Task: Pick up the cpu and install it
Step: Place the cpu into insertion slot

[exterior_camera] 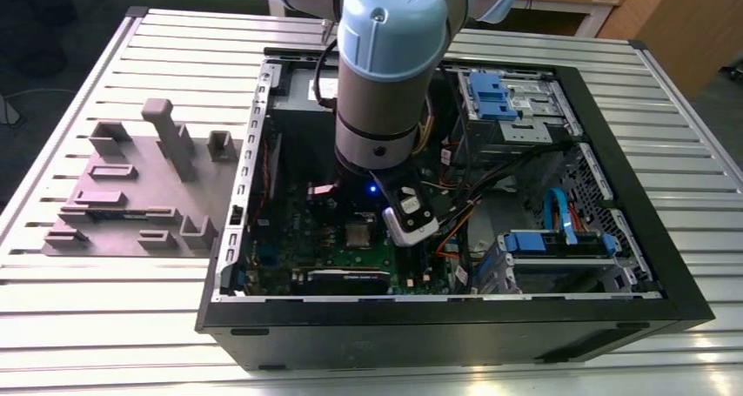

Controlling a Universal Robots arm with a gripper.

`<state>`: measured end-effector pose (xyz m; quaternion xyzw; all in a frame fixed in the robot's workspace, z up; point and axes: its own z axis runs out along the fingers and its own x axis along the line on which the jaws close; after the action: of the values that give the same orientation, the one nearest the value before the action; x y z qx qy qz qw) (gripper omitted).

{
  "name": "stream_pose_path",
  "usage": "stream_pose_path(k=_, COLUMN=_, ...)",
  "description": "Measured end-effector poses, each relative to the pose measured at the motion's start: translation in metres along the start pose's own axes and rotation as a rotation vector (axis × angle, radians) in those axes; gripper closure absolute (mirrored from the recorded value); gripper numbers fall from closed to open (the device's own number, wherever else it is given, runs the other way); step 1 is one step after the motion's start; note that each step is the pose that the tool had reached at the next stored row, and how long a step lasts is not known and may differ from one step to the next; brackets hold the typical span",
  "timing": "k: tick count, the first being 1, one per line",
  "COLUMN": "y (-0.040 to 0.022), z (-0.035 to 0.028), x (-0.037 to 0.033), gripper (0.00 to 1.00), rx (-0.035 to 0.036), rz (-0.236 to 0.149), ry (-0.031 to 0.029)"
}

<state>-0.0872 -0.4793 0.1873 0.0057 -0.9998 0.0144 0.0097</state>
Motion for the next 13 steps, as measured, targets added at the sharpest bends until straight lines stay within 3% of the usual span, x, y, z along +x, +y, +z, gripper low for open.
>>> stream_pose_path(k=3, y=0.0000, z=0.0000, x=-0.0002, gripper=0.45, rx=-0.0022, rz=0.000, ry=0.0001)
stream_pose_path(k=9, y=-0.0005, z=-0.0031, x=-0.0001, gripper=0.45, rx=-0.0208, rz=0.000, ry=0.0003)
stream_pose_path(k=13, y=-0.0006, z=-0.0017, x=-0.0001, gripper=0.45, rx=-0.0207, rz=0.000, ry=0.0005)
